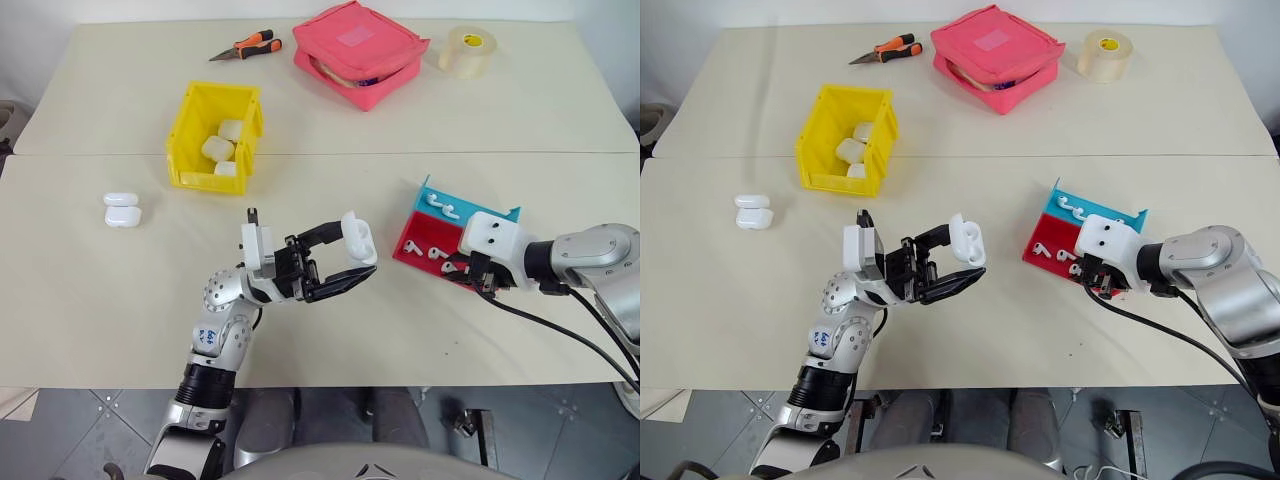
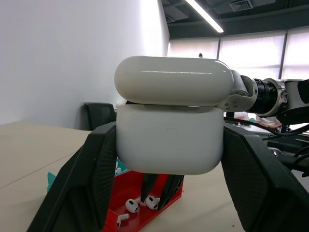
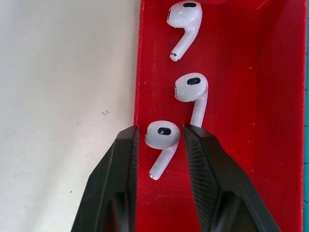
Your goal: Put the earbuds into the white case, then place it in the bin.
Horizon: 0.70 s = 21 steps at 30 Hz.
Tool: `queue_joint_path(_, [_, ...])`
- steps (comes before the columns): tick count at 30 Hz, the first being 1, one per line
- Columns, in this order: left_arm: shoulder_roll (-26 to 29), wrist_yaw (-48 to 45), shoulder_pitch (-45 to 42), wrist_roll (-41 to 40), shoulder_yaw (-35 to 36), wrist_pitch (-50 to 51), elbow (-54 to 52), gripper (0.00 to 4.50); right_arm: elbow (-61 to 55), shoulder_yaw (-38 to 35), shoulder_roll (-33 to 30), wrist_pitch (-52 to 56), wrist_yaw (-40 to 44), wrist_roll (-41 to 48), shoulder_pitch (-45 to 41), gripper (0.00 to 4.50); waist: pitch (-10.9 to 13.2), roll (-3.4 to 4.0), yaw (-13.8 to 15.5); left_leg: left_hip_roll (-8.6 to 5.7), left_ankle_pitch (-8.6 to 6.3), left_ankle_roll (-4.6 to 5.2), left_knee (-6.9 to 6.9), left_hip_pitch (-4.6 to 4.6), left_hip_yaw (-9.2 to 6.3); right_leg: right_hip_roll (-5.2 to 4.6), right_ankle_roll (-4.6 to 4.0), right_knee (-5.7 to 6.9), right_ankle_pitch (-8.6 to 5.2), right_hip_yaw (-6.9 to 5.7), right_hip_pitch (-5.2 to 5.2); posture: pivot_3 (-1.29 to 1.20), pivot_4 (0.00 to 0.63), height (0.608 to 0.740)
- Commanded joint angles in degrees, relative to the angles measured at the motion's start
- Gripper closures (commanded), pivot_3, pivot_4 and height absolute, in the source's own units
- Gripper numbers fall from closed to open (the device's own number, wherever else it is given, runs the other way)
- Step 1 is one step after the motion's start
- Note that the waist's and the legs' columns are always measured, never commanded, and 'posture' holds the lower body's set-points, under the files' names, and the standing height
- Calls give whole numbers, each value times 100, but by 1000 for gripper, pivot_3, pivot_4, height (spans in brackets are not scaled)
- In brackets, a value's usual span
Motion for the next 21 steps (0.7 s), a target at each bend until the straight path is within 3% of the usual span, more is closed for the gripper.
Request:
queue_joint_path(1, [8, 7, 46, -27, -22, -99, -267, 1710, -54, -43, 9, 72, 17, -76, 29, 3023, 0, 0, 1, 0, 0, 0, 0, 0, 0, 0, 0, 0, 0, 0, 0, 0, 150, 740])
queue_joint_path(5, [7, 5, 36, -25, -26, -106, -252, 1710, -71, -60, 19, 137, -7, -61, 57, 3023, 0, 0, 2, 0, 0, 0, 0, 0, 0, 0, 0, 0, 0, 0, 1, 0, 150, 740])
queue_joint_path(10, [3, -19, 16, -27, -34, -110, -223, 1710, -161, -93, 85, 244, -40, 5, 88, 3977, 0, 0, 1, 0, 0, 0, 0, 1, 0, 0, 0, 0, 0, 0, 1, 0, 150, 740])
queue_joint_path(16, [50, -129, -11, -59, -62, -45, -174, 1710, -361, -247, 132, 386, -149, 81, 249, 3977, 0, 0, 3, 0, 0, 0, 0, 1, 0, 0, 0, 1, 0, 0, 1, 0, 150, 740])
queue_joint_path(21, [109, -337, -78, -124, -95, 37, -54, 1710, -656, -1148, 257, 236, -66, 594, 723, 3977, 0, 0, 13, -2, 0, 0, 0, -1, 0, -1, 0, 0, 0, 0, 1, 0, 150, 740])
